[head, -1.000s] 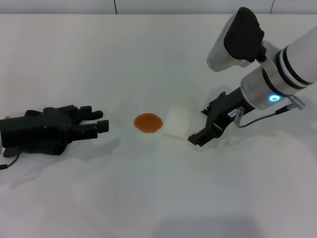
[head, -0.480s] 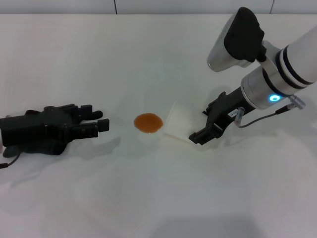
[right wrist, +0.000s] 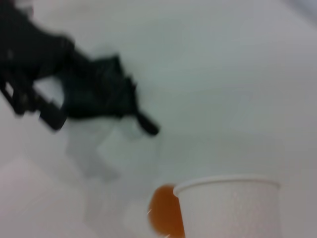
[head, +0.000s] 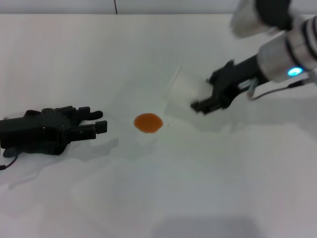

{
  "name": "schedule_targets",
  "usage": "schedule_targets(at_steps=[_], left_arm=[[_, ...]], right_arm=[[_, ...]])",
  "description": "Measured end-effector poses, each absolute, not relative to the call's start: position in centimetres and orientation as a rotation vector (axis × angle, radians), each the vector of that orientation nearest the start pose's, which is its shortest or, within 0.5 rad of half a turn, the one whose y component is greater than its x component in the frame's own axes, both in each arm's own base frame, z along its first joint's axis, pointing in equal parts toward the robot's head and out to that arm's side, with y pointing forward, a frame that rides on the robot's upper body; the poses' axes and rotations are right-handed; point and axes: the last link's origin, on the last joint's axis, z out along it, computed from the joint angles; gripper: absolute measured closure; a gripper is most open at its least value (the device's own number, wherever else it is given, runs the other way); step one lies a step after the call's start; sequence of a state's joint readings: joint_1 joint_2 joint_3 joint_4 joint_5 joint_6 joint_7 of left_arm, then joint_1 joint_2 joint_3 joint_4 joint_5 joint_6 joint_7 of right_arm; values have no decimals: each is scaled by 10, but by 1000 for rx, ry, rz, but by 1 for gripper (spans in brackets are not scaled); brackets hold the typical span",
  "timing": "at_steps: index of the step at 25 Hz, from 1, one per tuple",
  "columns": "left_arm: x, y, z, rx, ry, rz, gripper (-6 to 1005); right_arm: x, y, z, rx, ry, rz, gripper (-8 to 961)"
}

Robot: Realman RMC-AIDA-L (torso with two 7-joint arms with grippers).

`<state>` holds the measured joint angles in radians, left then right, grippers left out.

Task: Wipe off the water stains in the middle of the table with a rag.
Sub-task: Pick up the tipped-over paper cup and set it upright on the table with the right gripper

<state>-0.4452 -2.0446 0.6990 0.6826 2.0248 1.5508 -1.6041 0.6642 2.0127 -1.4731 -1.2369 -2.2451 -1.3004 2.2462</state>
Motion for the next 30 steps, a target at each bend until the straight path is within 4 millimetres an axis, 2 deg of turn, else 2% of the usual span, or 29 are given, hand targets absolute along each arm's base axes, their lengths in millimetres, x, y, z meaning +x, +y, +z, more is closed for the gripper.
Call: schedule_targets(at_steps=[4, 8, 13, 18, 22, 30], left_arm=[[-297, 312, 14, -2632, -999, -642, 145], [-294, 315, 14, -2634, -991, -642, 145], [-295, 316, 14, -2629, -990, -635, 146], [-294, 318, 14, -2631, -984, -631, 146], [-292, 321, 14, -2627, -985, -625, 146], [-293, 322, 14, -2618, -987, -624, 146]], right_arm=[[141, 381, 10, -2760, 399, 61, 313], [159, 373, 23, -2721, 358, 290, 314], [182, 359, 22, -2654, 255, 582, 315], [205, 352, 17, -2553, 264, 813, 316], [219, 349, 4, -2515, 253, 852, 317], [226, 343, -20, -2528, 87, 799, 318]])
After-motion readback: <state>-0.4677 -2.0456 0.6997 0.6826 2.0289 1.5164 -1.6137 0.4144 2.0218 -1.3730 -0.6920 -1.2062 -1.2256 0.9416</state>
